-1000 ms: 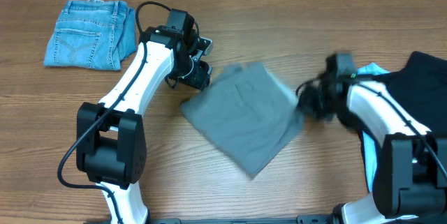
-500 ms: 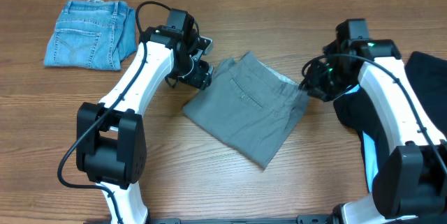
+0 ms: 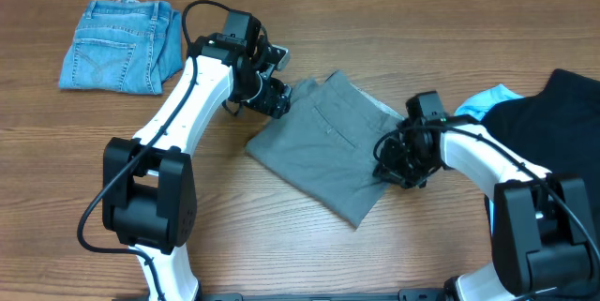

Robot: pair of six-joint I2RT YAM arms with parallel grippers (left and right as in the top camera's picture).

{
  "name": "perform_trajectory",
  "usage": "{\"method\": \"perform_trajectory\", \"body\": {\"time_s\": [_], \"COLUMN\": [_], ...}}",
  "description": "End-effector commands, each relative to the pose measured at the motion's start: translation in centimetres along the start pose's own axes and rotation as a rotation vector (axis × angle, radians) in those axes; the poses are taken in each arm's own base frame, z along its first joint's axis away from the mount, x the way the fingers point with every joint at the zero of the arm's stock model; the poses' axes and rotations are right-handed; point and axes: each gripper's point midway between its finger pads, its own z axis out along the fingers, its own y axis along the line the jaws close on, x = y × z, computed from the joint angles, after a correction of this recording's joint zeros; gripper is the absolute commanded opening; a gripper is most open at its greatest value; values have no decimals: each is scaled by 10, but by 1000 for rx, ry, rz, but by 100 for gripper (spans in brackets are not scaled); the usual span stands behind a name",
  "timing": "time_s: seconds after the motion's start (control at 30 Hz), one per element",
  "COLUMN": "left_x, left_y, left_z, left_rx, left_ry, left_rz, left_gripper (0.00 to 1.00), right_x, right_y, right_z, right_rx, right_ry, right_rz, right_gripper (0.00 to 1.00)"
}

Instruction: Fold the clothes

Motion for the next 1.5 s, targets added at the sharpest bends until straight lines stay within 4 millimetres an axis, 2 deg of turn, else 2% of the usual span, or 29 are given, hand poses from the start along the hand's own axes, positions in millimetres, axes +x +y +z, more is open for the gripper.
{"method": "perform_trajectory", "body": {"time_s": [0.0,0.17,0.33,0.53,0.6,0.73,0.8,0.97,1.07,1.1,1.17,1.3,1.47], "left_x": [-2,4,16,28,32,38,45,62,66,67,67,67,58], "left_y": [-11,-20,-14,-12,-18,-42,-44,-49,-47,-44,-43,-41,-31], "left_z": [3,20,54,79,84,87,92,109,114,115,115,114,99], "left_rx": [51,138,173,233,276,443,457,462,429,408,398,398,391], "left_ry": [-8,20,87,140,155,164,191,265,289,294,298,298,302], "left_rz": [35,59,27,-20,-27,-15,-24,-39,-47,-55,-59,-69,-101], "left_gripper": [82,86,87,89,89,87,86,70,50,46,29,4,4], "right_x": [-7,-18,-17,-17,-17,-17,-17,-19,-19,-20,-19,-18,-13], "right_y": [-31,-52,-54,-53,-53,-53,-52,-51,-51,-51,-51,-52,-45], "right_z": [7,1,-1,0,0,0,0,0,0,0,0,-1,-13], "right_rx": [104,180,178,169,169,168,168,164,163,163,163,166,172], "right_ry": [-41,-92,-86,-81,-81,-82,-83,-90,-91,-91,-91,-85,-45], "right_rz": [127,164,171,166,166,166,166,163,163,163,163,165,118], "right_gripper": [22,22,22,22,22,22,22,22,22,22,22,20,16]}}
